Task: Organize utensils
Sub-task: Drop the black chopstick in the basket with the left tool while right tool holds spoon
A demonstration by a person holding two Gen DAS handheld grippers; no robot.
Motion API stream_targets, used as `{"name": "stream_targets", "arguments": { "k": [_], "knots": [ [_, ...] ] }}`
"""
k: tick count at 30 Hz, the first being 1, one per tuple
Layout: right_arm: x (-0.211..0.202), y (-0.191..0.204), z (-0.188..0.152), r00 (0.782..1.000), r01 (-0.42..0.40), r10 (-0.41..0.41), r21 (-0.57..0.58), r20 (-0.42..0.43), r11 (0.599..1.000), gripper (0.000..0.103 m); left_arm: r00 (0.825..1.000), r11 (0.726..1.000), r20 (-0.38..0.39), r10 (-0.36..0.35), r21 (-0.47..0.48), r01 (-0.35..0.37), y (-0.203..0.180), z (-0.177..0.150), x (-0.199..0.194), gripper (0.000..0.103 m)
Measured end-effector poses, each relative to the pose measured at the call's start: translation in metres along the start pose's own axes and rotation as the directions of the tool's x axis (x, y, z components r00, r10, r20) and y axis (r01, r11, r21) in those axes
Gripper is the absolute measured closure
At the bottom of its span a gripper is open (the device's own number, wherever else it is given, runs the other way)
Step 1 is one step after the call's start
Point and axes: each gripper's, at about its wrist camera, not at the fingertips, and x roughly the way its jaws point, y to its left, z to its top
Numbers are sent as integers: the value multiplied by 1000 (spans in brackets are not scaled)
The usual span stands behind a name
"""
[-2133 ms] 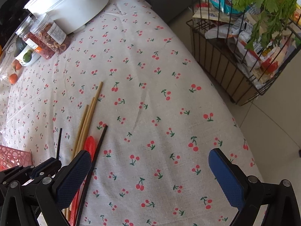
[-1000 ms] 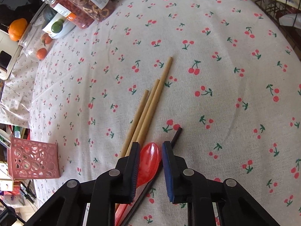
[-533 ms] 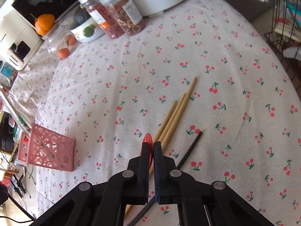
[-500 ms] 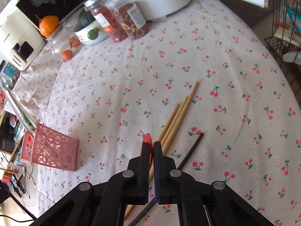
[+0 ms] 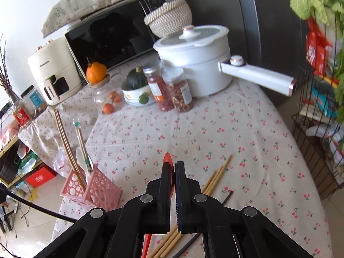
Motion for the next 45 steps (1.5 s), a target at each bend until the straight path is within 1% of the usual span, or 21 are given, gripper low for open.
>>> {"name": "stream_targets", "arguments": {
  "k": [3,5,8,14,19,22,28,31,35,40,45],
  "knots": [
    [-12,10,8,997,10,-9,-18,73,1000,100,995,999,84,46,-25,-44,11,12,-13,98],
    [-18,14,12,994,3,-1,-16,107,1000,100,990,997,124,67,-55,-60,20,19,-18,98],
    [-20,21,16,991,-10,11,-12,133,1000,100,983,993,163,84,-97,-69,33,26,-23,98],
    [-20,37,21,984,-38,39,-12,174,999,100,960,986,243,136,-126,-108,44,36,-31,98],
    [-22,53,25,974,-48,51,-17,222,999,100,951,982,264,161,-138,-128,47,43,-21,98],
    [-19,61,27,971,-63,65,-14,232,998,100,951,980,253,175,-139,-144,49,44,-6,98],
    [-6,73,26,974,-68,71,-25,217,997,100,965,979,187,182,-123,-160,51,43,30,98],
    [-3,76,24,974,-75,79,-27,211,997,100,975,979,124,183,-113,-170,54,39,51,98],
    [-1,82,21,975,-67,76,-46,210,997,100,985,978,40,170,-131,-163,62,31,79,98],
    [5,85,19,978,-62,71,-56,194,997,100,986,978,-26,164,-126,-166,65,25,104,98],
    [8,84,18,980,-58,67,-52,186,997,100,985,974,-63,160,-152,-168,68,22,110,95]
  ]
}}
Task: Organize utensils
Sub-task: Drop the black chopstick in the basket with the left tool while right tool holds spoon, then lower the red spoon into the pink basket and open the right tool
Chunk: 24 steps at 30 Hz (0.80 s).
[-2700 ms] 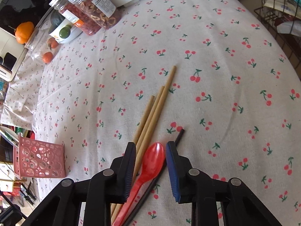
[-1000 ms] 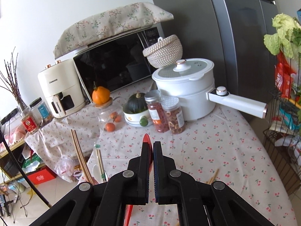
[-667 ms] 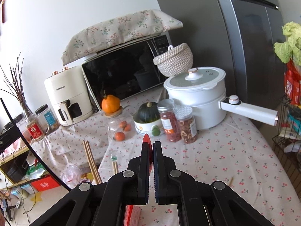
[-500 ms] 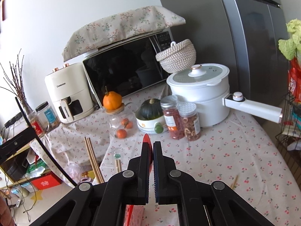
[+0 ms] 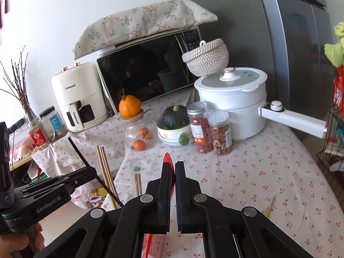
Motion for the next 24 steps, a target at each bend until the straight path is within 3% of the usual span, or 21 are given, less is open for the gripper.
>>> {"name": "stream_targets", "arguments": {
  "k": [3,4,13,16,24],
  "knots": [
    [0,-1,0,1000,0,0,4,3,1000,100,1000,1000,-16,3,-8,-3,2,-1,-2,76],
    [1,-1,1,1000,1,-1,5,5,1000,100,1000,1000,-17,5,-12,-5,3,-3,-4,64],
    [-1,7,4,998,-8,7,12,58,1000,100,999,998,-41,-13,-54,11,24,-18,-34,28],
    [0,15,6,996,-11,11,3,86,1000,100,997,997,-74,-2,-73,-3,34,-27,-38,19],
    [5,42,7,986,-7,13,-38,167,999,100,987,997,-160,25,-71,-36,52,-50,-32,10]
  ]
}}
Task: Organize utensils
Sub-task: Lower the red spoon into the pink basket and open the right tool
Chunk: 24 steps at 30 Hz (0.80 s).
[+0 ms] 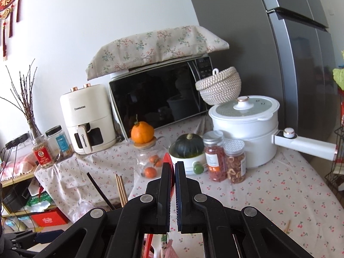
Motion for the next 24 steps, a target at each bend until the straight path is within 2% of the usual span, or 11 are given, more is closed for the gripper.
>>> {"name": "stream_targets", "arguments": {
  "k": [10,16,22,24],
  "knots": [
    [25,18,-11,999,40,-40,-57,-7,998,100,997,1000,-78,6,24,-4,2,-10,8,7],
    [40,19,-24,996,34,-39,-59,-75,998,99,995,999,-99,11,40,-7,-2,-12,13,7],
    [55,14,-37,982,-11,13,8,-189,1000,95,995,998,-102,23,64,-16,-7,-15,14,5],
    [55,12,-37,979,-11,15,22,-202,1000,87,995,997,-99,25,72,-18,-9,-16,14,4]
  ]
}}
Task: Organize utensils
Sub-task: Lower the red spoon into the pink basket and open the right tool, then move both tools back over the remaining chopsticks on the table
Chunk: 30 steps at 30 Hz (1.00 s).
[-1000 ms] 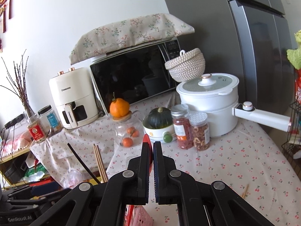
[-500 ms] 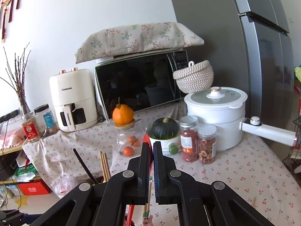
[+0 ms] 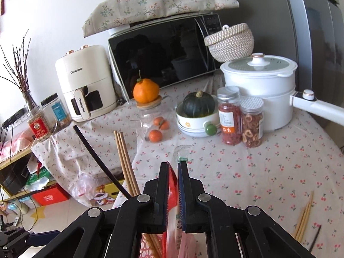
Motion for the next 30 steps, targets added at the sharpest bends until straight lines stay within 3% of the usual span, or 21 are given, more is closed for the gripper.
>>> {"name": "stream_targets", "arguments": {
  "k": [2,6,14,19,30],
  "knots": [
    [-3,-4,1,1000,-4,4,18,-1,1000,68,1000,1000,0,3,5,-3,-2,0,0,4],
    [-12,-16,4,1000,-9,9,49,-2,999,58,1000,1000,-5,6,17,-6,-6,-2,1,3],
    [-29,-43,3,999,20,-18,47,-37,999,19,1000,999,7,17,48,-17,-17,-6,1,0],
    [-40,-54,-2,997,63,-63,-15,-50,998,2,1000,997,5,12,73,-12,-28,-11,3,0],
    [-43,-82,-24,969,153,-176,-136,-175,979,0,999,985,-12,40,171,-38,-64,-28,15,0]
  ]
}}
